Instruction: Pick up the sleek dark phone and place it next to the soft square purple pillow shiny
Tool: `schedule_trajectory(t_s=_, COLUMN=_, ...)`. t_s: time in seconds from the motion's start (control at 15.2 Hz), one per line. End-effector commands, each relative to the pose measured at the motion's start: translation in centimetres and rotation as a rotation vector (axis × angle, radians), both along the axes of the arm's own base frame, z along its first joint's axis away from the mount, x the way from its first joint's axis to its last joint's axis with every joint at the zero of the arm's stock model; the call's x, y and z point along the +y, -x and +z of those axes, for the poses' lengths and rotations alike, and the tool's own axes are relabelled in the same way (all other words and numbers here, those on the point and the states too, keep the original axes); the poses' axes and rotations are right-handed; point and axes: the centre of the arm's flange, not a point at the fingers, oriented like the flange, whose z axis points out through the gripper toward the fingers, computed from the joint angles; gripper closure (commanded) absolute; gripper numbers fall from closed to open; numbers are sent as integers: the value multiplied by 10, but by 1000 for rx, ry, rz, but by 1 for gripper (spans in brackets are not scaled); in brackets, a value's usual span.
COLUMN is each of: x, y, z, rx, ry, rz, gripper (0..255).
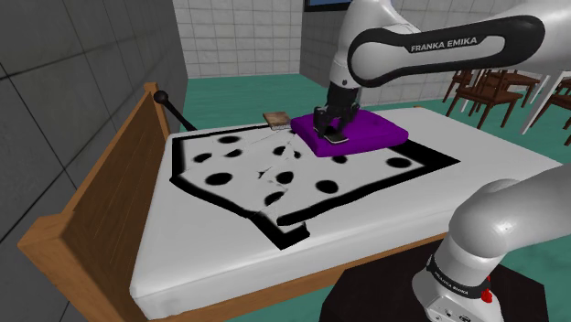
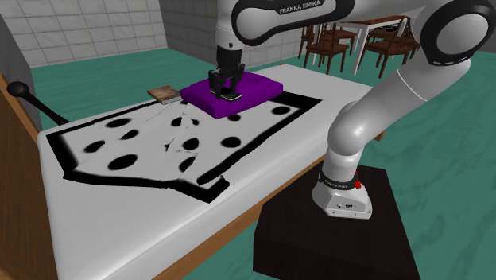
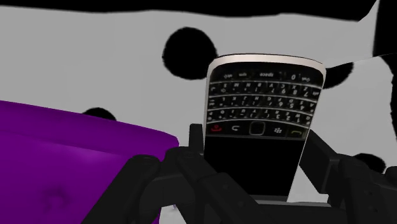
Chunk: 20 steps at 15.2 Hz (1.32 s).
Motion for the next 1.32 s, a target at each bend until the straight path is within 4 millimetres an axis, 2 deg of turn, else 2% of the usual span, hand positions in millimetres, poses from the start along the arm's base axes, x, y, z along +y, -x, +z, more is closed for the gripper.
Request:
schedule_trajectory(t_s=0.0, x=-26, y=6, z=4, rx=0, ry=0, rz=2, gripper=255)
schedule_trajectory(t_s=0.66, x=-155, y=37, z=4, rx=0, ry=0, rz=2, gripper=255)
schedule_trajectory(t_s=0.73, x=-174, y=41, z=4, rx=0, ry=0, rz=2, gripper=255)
schedule_trajectory(t_s=1.25, x=-174, y=41, z=-38, rx=0, ry=0, rz=2, gripper=255)
